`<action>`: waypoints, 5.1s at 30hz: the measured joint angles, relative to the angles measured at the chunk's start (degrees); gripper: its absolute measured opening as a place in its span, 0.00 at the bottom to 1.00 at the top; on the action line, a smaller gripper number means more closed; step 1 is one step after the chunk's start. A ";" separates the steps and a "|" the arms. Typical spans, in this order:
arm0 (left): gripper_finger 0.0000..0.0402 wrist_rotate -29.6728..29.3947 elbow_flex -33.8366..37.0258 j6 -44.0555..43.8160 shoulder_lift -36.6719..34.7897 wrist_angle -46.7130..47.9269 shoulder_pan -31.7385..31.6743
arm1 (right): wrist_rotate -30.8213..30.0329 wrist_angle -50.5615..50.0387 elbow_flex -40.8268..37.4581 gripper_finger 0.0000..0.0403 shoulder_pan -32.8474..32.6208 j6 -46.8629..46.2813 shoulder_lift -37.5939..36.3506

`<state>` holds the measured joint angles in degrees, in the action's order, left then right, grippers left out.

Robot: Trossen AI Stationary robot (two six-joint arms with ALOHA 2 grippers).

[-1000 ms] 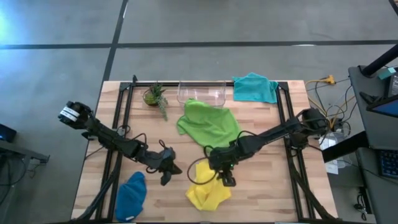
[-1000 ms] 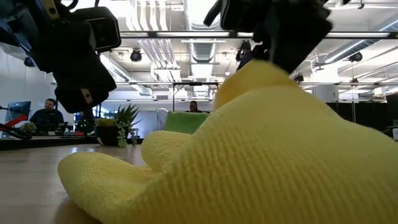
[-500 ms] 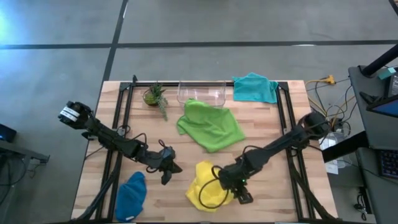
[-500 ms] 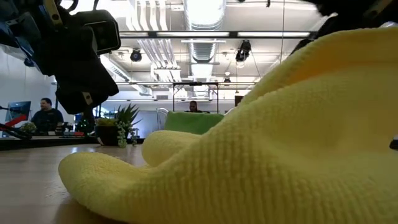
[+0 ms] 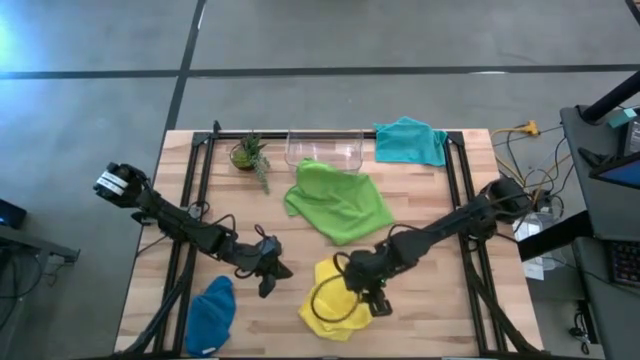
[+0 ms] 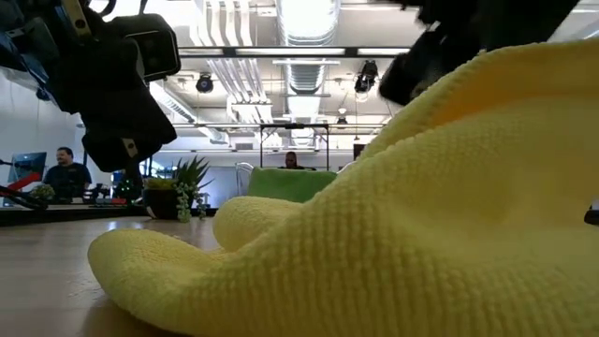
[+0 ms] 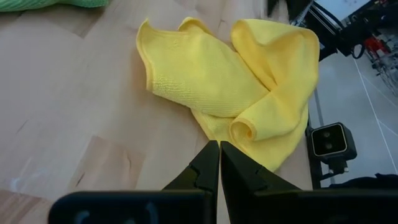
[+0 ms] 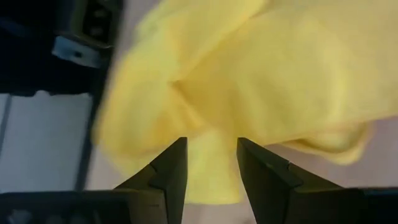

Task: Fold microfiber towels
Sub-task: Fold the yellow towel

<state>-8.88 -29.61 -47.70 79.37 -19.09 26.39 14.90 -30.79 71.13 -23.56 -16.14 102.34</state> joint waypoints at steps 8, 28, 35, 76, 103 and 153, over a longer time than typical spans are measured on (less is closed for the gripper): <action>0.00 0.81 0.02 -1.35 0.00 -0.59 0.14 | 8.00 -0.06 -0.20 0.33 2.95 4.44 5.24; 0.00 1.03 0.02 -1.49 0.00 -0.59 1.09 | 15.36 2.90 0.13 0.33 2.85 7.40 9.81; 0.00 1.03 0.02 -1.49 0.00 -0.69 1.09 | 20.09 2.31 0.66 0.33 2.79 7.18 10.94; 0.00 -2.01 -5.13 14.57 -3.71 -7.21 1.07 | -16.78 0.99 0.42 0.02 5.07 -9.70 -14.20; 0.50 1.90 -14.45 20.63 4.55 -10.27 -11.10 | -19.51 3.37 2.03 0.02 10.06 -9.31 -13.65; 0.18 7.04 -19.63 10.48 13.25 -2.44 -11.65 | -35.74 -10.68 7.93 0.02 13.87 -4.40 -28.31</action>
<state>-1.85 -49.23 -37.22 92.62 -21.53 14.74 -20.84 -41.47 79.07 -9.69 -20.53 74.02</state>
